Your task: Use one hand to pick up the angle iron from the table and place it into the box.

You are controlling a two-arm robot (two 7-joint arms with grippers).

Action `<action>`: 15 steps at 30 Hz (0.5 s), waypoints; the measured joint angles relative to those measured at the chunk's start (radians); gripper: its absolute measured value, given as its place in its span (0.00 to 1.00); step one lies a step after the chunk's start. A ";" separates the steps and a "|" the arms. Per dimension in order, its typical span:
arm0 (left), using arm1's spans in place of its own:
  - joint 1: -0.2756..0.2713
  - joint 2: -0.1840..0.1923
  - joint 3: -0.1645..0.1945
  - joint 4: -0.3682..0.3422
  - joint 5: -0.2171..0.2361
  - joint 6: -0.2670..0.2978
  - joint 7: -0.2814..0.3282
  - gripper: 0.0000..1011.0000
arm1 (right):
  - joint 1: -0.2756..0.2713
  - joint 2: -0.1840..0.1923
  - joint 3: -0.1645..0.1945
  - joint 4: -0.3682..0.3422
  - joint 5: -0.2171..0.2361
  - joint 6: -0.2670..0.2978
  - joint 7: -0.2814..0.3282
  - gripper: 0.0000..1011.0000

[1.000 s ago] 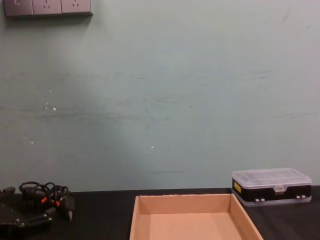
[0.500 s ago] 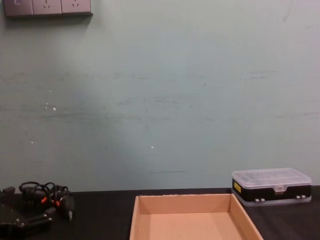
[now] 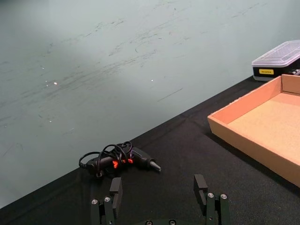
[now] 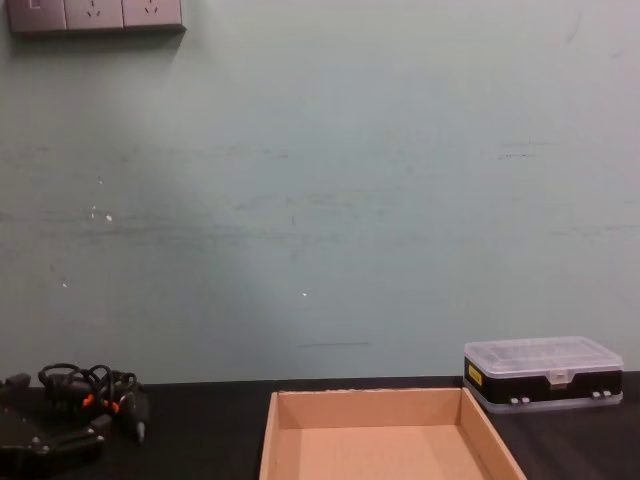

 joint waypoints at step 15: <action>0.000 0.000 0.000 0.000 0.000 0.000 0.000 0.99 | 0.006 -0.019 -0.014 0.019 -0.017 -0.015 -0.002 0.99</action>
